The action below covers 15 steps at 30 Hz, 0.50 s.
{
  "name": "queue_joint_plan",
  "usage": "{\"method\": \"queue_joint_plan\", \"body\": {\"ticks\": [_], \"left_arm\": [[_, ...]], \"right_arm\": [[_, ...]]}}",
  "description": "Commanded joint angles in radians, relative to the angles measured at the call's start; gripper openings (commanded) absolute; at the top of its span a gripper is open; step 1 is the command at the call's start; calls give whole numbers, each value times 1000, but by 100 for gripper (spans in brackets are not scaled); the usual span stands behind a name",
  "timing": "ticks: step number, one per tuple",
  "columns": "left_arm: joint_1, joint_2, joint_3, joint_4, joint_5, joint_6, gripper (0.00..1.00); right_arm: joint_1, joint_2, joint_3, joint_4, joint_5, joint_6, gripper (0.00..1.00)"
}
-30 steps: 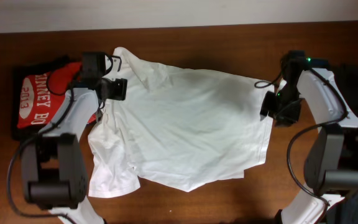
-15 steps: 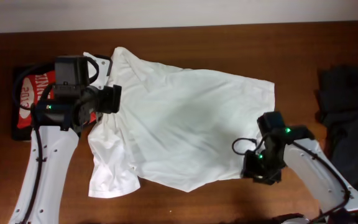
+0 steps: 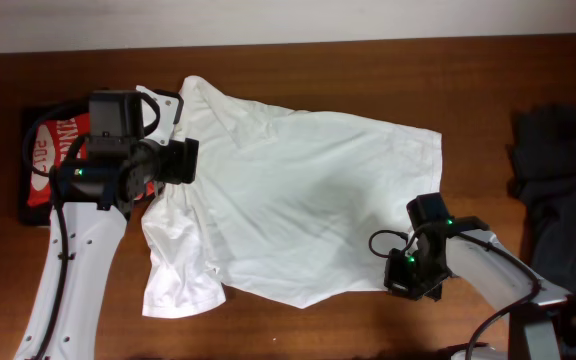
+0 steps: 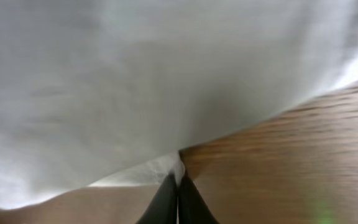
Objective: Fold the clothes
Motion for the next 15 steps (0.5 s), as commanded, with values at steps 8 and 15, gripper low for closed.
{"method": "queue_joint_plan", "body": {"ticks": [8,15], "left_arm": [[-2,-8,-3,-13,14,-13,82],[-2,-8,-3,-12,14,-13,86]], "right_arm": [[6,-266,278,-628,309,317,4],[6,-365,280,-676,362,384,62]]}}
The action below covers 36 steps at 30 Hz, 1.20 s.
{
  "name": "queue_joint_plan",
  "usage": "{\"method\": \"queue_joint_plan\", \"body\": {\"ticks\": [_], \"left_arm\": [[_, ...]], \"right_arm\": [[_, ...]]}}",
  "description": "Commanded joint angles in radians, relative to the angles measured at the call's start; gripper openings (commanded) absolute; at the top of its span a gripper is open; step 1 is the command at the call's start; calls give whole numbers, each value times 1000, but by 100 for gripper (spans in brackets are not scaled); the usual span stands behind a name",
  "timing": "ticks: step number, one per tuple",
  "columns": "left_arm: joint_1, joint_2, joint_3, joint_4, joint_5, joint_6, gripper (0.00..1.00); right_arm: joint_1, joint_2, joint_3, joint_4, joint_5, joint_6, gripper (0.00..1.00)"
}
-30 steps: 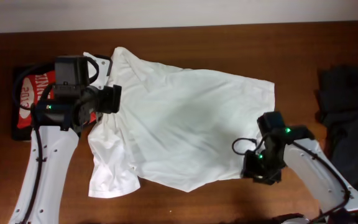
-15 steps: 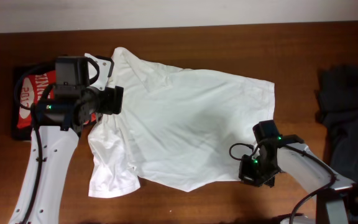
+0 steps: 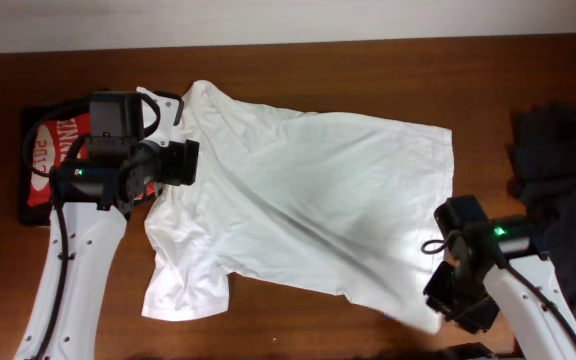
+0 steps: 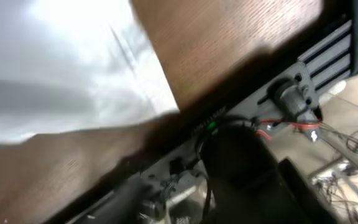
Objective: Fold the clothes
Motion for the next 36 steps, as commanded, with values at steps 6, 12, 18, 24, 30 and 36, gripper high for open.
{"method": "queue_joint_plan", "body": {"ticks": [6,12,18,24,30,36], "left_arm": [[-5,-8,-3,-13,14,-12,87],[-44,5,-3,-14,14,-5,87],[-45,66,-3,-18,89,-5,87],[-44,66,-3,-24,89,18,87],[-44,66,-3,-21,89,18,87],[-44,71,-3,-19,88,18,87]], "right_arm": [[-35,77,14,718,43,-66,51],[-303,515,274,920,-153,-437,62],[-360,859,490,1025,-149,-557,52],[-358,1049,489,1092,-148,-557,41],[-419,1055,607,1188,-76,-552,4],[-444,1012,910,1016,-142,-561,50]]}}
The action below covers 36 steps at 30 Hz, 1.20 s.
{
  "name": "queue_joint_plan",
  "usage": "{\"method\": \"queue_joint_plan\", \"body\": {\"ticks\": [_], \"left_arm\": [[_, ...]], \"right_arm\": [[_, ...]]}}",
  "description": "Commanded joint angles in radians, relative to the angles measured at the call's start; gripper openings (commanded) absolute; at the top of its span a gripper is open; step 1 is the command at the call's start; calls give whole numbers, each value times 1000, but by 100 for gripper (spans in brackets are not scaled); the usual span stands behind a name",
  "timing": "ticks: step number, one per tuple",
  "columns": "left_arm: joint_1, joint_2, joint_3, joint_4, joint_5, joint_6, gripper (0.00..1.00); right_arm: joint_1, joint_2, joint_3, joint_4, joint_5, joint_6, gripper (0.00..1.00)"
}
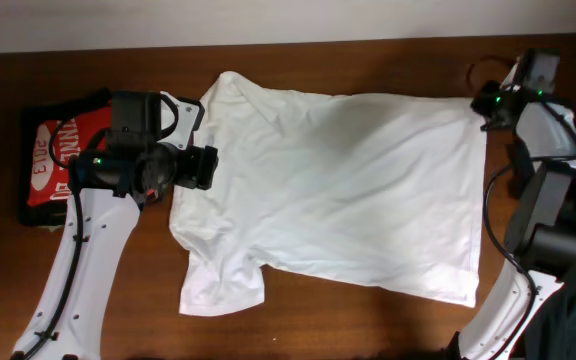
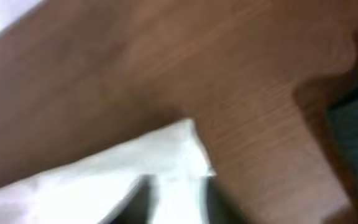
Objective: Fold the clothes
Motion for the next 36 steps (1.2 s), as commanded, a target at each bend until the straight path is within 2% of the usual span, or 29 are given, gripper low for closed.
{"method": "queue_joint_plan", "body": {"ticks": [1,3,4,5,8,11,14,18,21,24,28,29,31,32,33,35,36], "left_arm": [[0,9,-2,0,6,27,87],[1,9,6,0,6,32,87],[1,9,26,-1,6,32,87],[2,9,41,-2,8,31,99],[2,9,48,-8,7,31,99],[2,9,60,-13,7,31,99],[2,8,139,-105,7,15,99],[2,6,142,-99,11,-8,99],[1,7,142,-125,14,-7,99],[-11,-9,142,-249,6,16,99],[-10,-23,100,-382,-43,11,99],[-8,-18,66,-378,-55,-9,99],[19,6,-70,-327,-159,-151,99],[40,16,-111,-304,-153,-189,99],[66,35,-165,-270,-147,-217,98],[90,85,-274,-161,-93,-225,89],[90,120,-325,-94,-91,-249,76]], "right_arm": [[4,-85,152,-168,-33,-20,57],[5,-164,211,-283,-35,-24,61],[6,-258,245,-373,-41,-24,63],[7,-341,248,-435,-55,-24,65],[22,-489,248,-548,-69,-24,67],[75,-575,248,-584,-130,-20,74],[214,-597,248,-625,-137,-19,75],[362,-597,248,-672,-136,-20,76],[378,-597,247,-703,-140,-21,77],[379,-623,247,-812,-117,-73,76],[380,-683,245,-1017,-31,-72,76],[380,-682,234,-1053,-31,-72,75],[380,-682,174,-1106,-31,-68,76],[380,-682,143,-1108,-31,-65,76],[380,-682,101,-1102,-31,-65,75],[380,-682,21,-1068,-31,-65,76],[380,-682,-21,-1042,-31,-65,75]]}}
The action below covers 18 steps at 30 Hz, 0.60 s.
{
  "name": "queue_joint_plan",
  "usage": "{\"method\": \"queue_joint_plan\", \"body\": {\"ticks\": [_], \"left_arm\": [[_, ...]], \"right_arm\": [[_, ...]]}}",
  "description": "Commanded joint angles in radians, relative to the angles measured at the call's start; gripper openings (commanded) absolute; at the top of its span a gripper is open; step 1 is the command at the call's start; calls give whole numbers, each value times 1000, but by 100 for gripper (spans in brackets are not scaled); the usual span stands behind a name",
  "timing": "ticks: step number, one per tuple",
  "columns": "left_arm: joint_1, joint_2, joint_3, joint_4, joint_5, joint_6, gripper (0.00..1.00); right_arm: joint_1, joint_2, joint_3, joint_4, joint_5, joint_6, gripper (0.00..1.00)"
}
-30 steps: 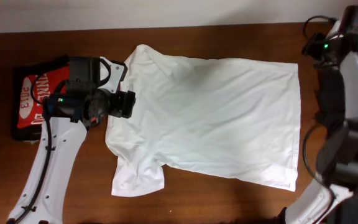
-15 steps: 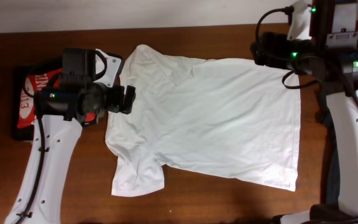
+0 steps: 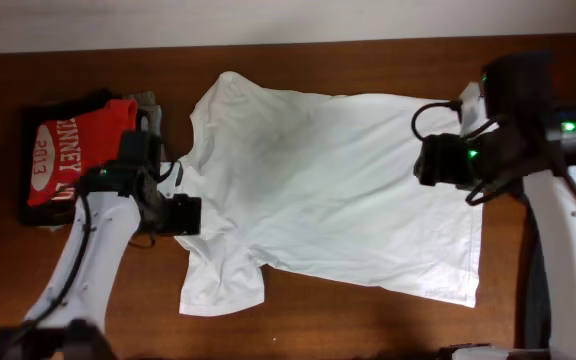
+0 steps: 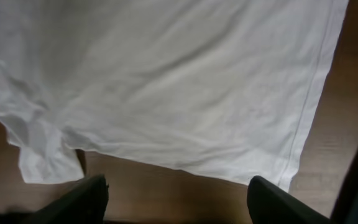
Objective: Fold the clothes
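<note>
A white T-shirt (image 3: 338,190) lies spread flat across the middle of the wooden table, its hem to the right and one sleeve bunched at the front left. My right gripper (image 3: 436,165) hangs well above the shirt's right part. In the right wrist view it (image 4: 176,194) is open, its fingers (image 4: 86,194) wide apart with nothing between them, and the shirt (image 4: 166,81) lies far below. My left gripper (image 3: 183,214) is low at the shirt's left edge, just above the bunched sleeve. Its jaws cannot be made out from above.
A folded red shirt (image 3: 73,145) with white lettering lies on a dark item at the far left of the table (image 3: 368,60). The right arm covers the table's right side.
My right gripper was down at the hem's far right corner; now it is open, high over the shirt's right part. My left gripper has shifted from the shoulder toward the front, beside the sleeve.
At first the shirt lay crumpled and slanted, with my right gripper shut on its front hem and the left at the shoulder. Then the hem was stretched to the front right. Later the shirt lay spread out, right gripper at the far corner. Now it lies flat, released.
</note>
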Motion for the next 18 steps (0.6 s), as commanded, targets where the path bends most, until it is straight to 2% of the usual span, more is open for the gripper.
{"method": "queue_joint_plan", "body": {"ticks": [1,2,4,6,8,11,13,16,17,18], "left_arm": [[13,97,-134,128,25,-95,70],[13,134,-158,174,32,-105,67],[13,186,-165,190,46,-105,54],[13,221,-165,190,55,-105,32],[14,225,-165,145,54,-105,0],[42,225,-165,-22,16,-104,0],[77,224,-165,-57,-25,-104,0],[104,220,-74,-117,-5,-97,14],[104,212,4,-175,-5,-97,18],[104,195,119,-224,-6,-85,28]], "right_arm": [[3,-1,-111,55,14,-3,76],[2,-1,-166,79,14,-3,75],[2,-1,-227,109,14,-3,76],[2,-1,-292,148,14,19,75],[2,-1,-322,166,15,19,75],[2,-1,-323,167,56,19,75],[2,-1,-323,172,68,19,75],[2,-1,-323,198,68,19,76],[2,-1,-323,204,68,20,76],[2,-1,-323,212,68,19,77]]}}
